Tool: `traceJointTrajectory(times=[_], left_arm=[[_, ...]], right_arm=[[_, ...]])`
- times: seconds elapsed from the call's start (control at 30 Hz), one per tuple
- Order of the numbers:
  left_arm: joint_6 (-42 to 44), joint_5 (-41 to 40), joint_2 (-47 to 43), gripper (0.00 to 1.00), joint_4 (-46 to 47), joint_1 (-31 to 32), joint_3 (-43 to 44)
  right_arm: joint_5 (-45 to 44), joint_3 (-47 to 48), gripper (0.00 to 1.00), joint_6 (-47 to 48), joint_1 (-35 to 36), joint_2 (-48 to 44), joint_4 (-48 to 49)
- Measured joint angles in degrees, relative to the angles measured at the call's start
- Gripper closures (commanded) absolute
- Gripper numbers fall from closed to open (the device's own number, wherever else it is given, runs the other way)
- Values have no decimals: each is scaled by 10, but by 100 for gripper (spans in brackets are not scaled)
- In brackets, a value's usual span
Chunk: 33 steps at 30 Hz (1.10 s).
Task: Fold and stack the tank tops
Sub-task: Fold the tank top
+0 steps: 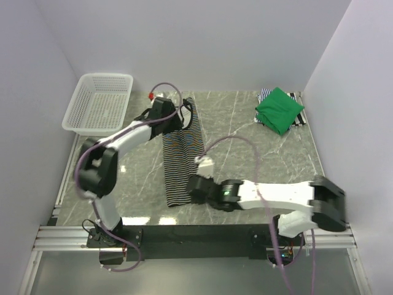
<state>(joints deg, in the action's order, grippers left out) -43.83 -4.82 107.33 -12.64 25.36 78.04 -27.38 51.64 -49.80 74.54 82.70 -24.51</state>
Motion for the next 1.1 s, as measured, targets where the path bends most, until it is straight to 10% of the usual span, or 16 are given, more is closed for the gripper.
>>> traceJointTrajectory(times=[0.43, 1.1], left_arm=[[-120, -17, -395, 38, -3, 44, -384], [-222, 74, -486, 42, 41, 131, -593]], right_arm=[[98, -220, 44, -15, -194, -173, 75], [223, -306, 47, -13, -237, -154, 258]])
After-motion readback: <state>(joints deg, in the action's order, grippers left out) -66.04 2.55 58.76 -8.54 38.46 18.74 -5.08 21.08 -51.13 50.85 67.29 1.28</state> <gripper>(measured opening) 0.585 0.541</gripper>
